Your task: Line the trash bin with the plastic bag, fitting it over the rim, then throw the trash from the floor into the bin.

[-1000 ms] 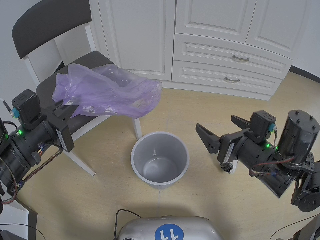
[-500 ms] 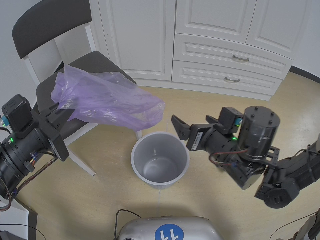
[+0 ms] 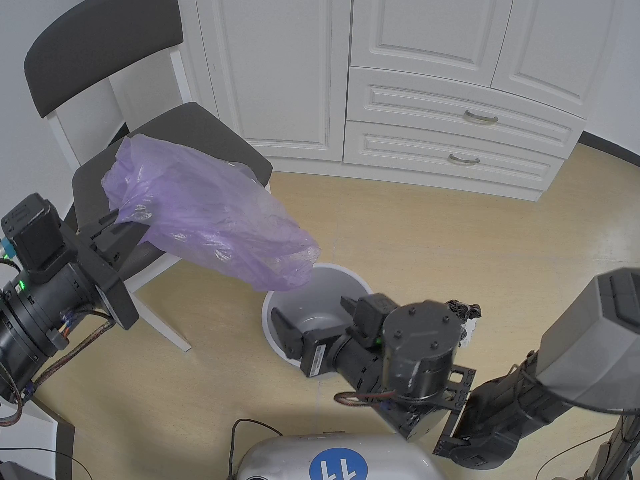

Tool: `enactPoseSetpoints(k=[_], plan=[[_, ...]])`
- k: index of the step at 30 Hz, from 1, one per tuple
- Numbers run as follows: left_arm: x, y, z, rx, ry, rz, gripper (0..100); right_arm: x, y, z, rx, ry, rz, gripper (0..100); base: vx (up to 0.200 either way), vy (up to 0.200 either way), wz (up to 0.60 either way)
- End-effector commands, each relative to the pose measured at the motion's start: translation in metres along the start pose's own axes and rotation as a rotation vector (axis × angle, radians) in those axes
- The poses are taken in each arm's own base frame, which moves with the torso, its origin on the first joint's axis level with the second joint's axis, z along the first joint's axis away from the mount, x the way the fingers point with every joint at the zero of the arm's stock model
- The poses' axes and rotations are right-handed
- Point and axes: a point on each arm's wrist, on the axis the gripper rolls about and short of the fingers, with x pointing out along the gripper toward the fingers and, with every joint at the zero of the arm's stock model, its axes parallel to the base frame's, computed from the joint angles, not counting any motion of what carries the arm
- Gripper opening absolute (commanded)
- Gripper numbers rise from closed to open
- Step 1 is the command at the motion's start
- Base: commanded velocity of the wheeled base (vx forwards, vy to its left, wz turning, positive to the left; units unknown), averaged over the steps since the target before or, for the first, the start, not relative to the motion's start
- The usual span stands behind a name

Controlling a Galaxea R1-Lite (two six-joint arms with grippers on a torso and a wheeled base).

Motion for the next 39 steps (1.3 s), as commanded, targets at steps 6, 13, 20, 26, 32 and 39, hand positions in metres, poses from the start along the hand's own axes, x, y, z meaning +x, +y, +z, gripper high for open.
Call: enactPoseSetpoints(k=[6, 13, 20, 26, 32, 39], plan=[[-0.001, -0.001, -0.003, 0.000, 0.000, -0.039, 0, 0.002, 0.005, -0.024, -0.012, 0.029, 0.016, 100, 0.000, 0.000, 0.00], [-0.008, -0.001, -0.004, 0.003, -0.012, -0.077, 0, -0.063, -0.036, 0.025, -0.323, 0.134, -0.042, 100, 0.000, 0.000, 0.00], [-0.011, -0.001, -0.005, 0.019, -0.019, -0.100, 0, -0.054, -0.058, 0.052, -0.298, 0.118, -0.134, 100, 0.000, 0.000, 0.00], [-0.015, -0.001, -0.004, 0.017, -0.040, -0.126, 0, -0.011, -0.053, 0.026, -0.182, 0.074, -0.130, 100, 0.000, 0.000, 0.00], [-0.019, -0.001, -0.003, 0.015, -0.059, -0.170, 0, -0.004, -0.048, -0.002, -0.199, 0.132, -0.106, 100, 0.000, 0.000, 0.00], [-0.021, -0.002, -0.003, 0.017, -0.070, -0.175, 0, 0.011, -0.041, -0.025, -0.148, 0.131, -0.085, 100, 0.000, 0.000, 0.00]])
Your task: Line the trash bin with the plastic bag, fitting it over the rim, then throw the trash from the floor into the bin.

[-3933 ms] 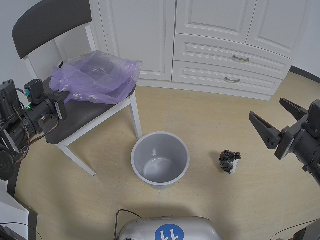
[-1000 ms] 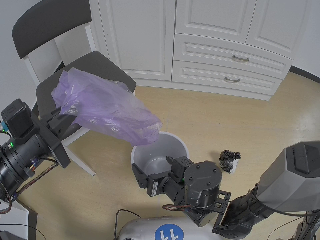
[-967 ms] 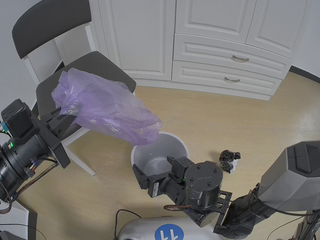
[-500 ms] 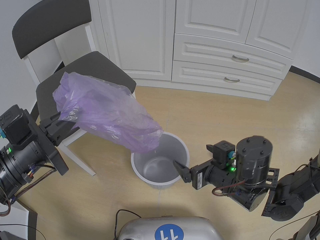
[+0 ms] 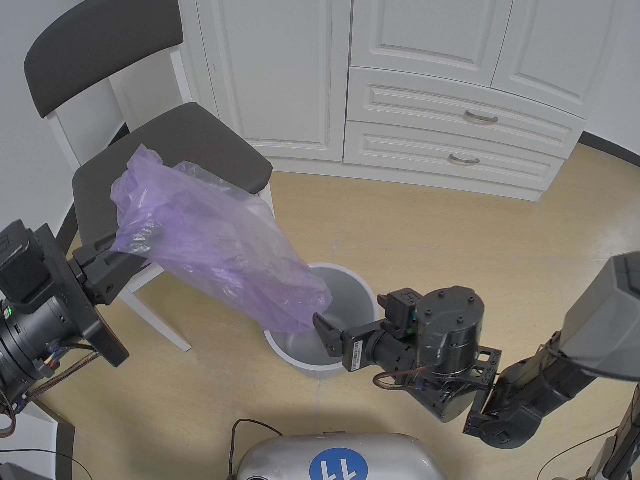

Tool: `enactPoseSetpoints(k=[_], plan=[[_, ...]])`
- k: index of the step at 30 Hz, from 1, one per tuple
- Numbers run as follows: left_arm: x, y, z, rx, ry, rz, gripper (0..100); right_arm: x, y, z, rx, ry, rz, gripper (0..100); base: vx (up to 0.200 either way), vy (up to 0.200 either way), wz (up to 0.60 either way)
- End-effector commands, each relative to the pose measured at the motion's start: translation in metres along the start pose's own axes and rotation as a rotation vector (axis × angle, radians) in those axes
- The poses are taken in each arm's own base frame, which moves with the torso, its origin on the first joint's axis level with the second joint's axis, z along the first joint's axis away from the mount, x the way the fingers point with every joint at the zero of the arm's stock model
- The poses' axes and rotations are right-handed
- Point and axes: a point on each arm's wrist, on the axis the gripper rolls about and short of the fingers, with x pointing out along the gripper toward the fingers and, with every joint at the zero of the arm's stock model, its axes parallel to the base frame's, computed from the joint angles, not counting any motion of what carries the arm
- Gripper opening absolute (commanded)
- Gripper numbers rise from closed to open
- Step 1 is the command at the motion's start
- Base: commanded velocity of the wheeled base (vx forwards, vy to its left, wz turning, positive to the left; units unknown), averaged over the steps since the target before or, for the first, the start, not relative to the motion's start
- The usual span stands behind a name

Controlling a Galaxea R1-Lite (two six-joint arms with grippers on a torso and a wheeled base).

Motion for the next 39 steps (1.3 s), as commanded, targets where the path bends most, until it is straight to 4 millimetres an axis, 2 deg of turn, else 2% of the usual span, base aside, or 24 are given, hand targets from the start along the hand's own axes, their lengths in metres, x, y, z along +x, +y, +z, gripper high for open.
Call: enactPoseSetpoints(k=[1, 8, 16, 24, 27, 30, 37, 39], plan=[[-0.004, 0.000, 0.002, 0.001, -0.016, -0.004, 0, 0.018, 0.007, -0.029, 0.003, 0.036, 0.008, 100, 0.000, 0.000, 0.00], [-0.004, 0.000, 0.002, -0.003, -0.027, -0.036, 0, 0.007, 0.023, -0.036, -0.006, 0.058, 0.064, 100, 0.000, 0.000, 0.00], [-0.002, 0.000, 0.004, -0.010, -0.033, -0.035, 0, 0.009, 0.037, -0.044, 0.071, 0.071, 0.096, 100, 0.000, 0.000, 0.00], [0.000, 0.000, 0.010, -0.018, -0.054, -0.038, 0, 0.004, 0.050, -0.030, 0.172, 0.035, 0.150, 100, 0.000, 0.000, 0.00], [0.000, 0.000, 0.013, -0.035, -0.066, -0.037, 0, -0.006, 0.057, -0.023, 0.225, 0.033, 0.194, 100, 0.000, 0.000, 0.00], [-0.001, 0.000, 0.019, -0.057, -0.089, -0.042, 0, -0.024, 0.063, -0.016, 0.293, 0.072, 0.325, 100, 0.000, 0.000, 0.00], [-0.002, 0.002, 0.025, -0.067, -0.132, -0.029, 0, -0.014, 0.068, -0.023, 0.398, 0.078, 0.347, 100, 0.000, 0.000, 0.00], [-0.003, 0.003, 0.029, -0.067, -0.164, -0.017, 0, -0.008, 0.070, -0.032, 0.452, 0.044, 0.372, 100, 0.000, 0.000, 0.00]])
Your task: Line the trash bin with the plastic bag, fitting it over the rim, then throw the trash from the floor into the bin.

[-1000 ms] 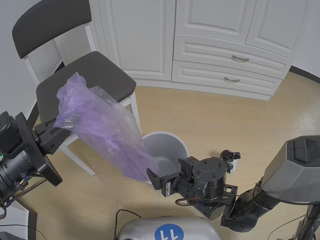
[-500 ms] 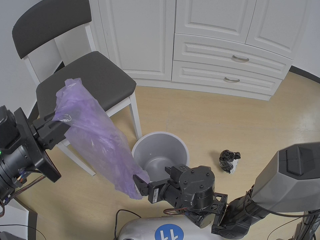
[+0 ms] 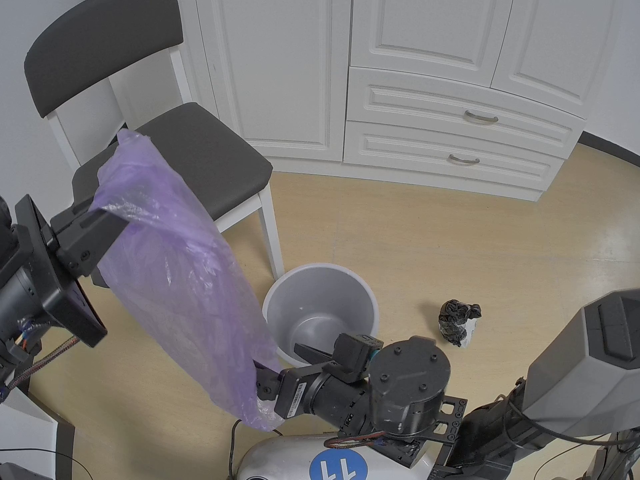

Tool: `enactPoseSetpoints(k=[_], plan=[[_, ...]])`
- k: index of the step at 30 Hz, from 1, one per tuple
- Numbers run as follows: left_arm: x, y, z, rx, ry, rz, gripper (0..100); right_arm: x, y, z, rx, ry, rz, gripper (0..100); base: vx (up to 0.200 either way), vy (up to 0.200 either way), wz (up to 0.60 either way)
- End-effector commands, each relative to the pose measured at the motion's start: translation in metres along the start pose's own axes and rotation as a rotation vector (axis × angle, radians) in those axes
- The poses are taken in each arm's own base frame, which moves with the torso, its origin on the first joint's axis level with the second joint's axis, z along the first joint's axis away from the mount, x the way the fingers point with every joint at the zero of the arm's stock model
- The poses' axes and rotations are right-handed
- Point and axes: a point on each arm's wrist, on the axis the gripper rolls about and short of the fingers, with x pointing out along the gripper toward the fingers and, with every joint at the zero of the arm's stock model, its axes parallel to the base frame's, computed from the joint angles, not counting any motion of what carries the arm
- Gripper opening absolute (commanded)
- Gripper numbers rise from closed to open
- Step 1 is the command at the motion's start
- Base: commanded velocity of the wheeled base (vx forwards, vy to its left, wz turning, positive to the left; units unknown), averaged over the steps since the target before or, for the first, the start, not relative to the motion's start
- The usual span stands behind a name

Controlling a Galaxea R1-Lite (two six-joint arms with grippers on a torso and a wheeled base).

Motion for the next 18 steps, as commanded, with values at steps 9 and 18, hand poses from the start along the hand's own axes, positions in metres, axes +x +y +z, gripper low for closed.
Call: enactPoseSetpoints(k=[9, 18], plan=[[-0.008, -0.004, 0.017, -0.021, -0.098, 0.039, 0, 0.011, -0.014, -0.029, 0.062, -0.054, 0.104, 100, 0.000, 0.000, 0.00], [-0.014, -0.003, 0.023, -0.024, -0.129, 0.046, 0, 0.014, -0.018, -0.040, 0.069, -0.027, 0.093, 100, 0.000, 0.000, 0.00]])
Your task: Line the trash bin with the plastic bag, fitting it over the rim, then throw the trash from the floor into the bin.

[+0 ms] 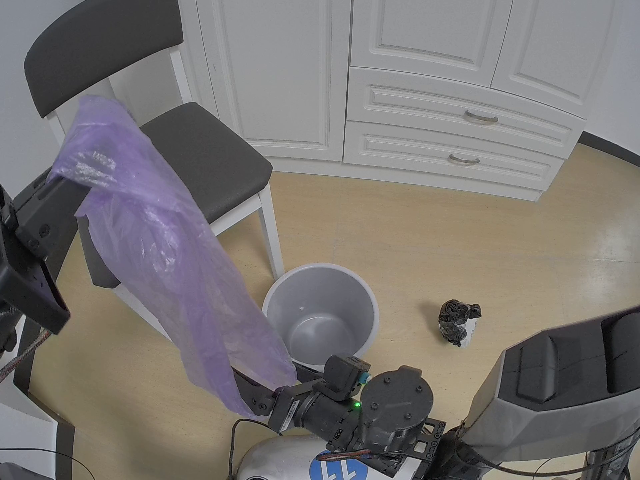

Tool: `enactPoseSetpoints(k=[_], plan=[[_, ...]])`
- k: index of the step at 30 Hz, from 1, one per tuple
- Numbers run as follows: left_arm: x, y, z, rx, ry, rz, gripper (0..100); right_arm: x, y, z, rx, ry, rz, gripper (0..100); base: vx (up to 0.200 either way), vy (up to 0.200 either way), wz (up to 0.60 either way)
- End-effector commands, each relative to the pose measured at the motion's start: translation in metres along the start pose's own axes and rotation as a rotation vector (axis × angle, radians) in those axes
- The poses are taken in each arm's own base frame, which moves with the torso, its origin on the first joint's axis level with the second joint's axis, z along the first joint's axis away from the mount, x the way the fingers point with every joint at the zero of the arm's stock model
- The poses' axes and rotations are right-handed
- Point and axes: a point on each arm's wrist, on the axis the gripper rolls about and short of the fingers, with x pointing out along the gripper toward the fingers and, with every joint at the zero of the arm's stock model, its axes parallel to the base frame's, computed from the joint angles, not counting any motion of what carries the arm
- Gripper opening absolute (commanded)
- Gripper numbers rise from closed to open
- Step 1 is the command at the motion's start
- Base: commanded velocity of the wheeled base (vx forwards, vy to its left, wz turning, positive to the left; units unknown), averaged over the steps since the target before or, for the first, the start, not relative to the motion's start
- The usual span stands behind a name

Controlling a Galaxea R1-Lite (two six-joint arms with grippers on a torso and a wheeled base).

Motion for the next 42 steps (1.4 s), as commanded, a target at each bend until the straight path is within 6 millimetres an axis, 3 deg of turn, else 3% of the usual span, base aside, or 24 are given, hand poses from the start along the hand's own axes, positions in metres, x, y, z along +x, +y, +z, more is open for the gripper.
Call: enactPoseSetpoints(k=[1, 13, 42], plan=[[-0.003, 0.001, 0.003, -0.001, -0.015, 0.002, 0, 0.001, -0.004, -0.008, 0.000, 0.010, -0.004, 100, 0.000, 0.000, 0.00], [-0.008, 0.002, 0.009, -0.004, -0.037, 0.008, 0, 0.005, -0.016, -0.018, -0.006, 0.033, -0.032, 100, 0.000, 0.000, 0.00], [-0.012, 0.004, 0.014, -0.003, -0.057, 0.043, 0, 0.014, -0.019, -0.021, 0.003, 0.021, -0.033, 100, 0.000, 0.000, 0.00]])
